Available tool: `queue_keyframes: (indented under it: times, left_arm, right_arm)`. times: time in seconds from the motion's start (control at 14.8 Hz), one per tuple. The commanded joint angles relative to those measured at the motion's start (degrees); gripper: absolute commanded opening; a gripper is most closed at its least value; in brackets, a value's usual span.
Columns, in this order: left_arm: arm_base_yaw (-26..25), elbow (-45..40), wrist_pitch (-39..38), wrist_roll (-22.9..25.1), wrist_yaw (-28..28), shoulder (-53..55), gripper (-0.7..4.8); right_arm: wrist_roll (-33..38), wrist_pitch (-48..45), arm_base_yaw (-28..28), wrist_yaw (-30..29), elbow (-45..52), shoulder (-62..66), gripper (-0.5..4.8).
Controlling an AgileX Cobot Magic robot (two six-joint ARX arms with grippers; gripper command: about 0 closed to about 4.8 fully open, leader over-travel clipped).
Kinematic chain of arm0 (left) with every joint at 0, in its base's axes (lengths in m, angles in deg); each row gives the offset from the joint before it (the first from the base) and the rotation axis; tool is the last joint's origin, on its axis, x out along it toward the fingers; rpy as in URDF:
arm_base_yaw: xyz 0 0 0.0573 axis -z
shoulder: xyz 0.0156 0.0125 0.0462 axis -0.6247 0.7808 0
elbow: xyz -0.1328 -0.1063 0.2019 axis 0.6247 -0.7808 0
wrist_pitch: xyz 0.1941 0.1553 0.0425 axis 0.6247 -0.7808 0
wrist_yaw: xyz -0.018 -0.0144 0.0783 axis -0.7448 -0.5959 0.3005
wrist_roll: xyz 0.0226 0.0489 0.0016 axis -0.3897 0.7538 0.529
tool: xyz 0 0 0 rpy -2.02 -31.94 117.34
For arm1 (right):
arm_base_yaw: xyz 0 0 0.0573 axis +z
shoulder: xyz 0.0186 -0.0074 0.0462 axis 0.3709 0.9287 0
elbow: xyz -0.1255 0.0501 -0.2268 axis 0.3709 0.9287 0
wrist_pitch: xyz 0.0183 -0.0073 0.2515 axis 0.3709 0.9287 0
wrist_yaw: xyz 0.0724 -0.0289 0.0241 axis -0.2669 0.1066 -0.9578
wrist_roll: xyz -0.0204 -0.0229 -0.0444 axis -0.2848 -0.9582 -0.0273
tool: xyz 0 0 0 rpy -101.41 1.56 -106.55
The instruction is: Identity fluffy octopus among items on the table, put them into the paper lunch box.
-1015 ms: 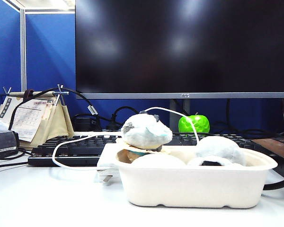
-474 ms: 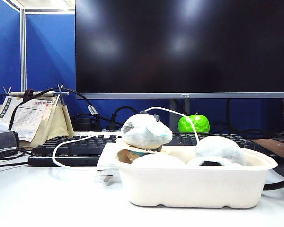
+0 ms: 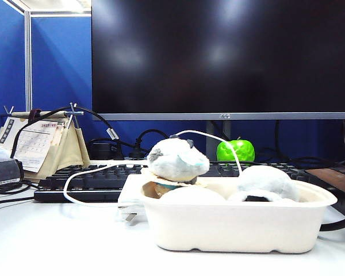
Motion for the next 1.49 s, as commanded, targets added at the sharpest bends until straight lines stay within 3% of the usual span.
queue_keyframes:
  times: [0.07,0.68,1.49]
  left_arm:
    - [-0.04,-0.74,0.90,-0.20,0.15,-0.04,-0.03]
    - [-0.04,-5.66,0.50,-1.03,0.17,-4.61,-0.03]
    - [-0.04,-5.66,-1.68,-1.51,2.75,-4.83,-0.03]
  right_arm:
    - [0.20,-0.79,-0.02,0.15,-0.07,0.02,-0.05]
    - [0.20,-0.77,-0.02,0.15,-0.07,0.02,-0.05]
    - [0.20,-0.77,-0.02,0.15,-0.07,0.02,-0.05]
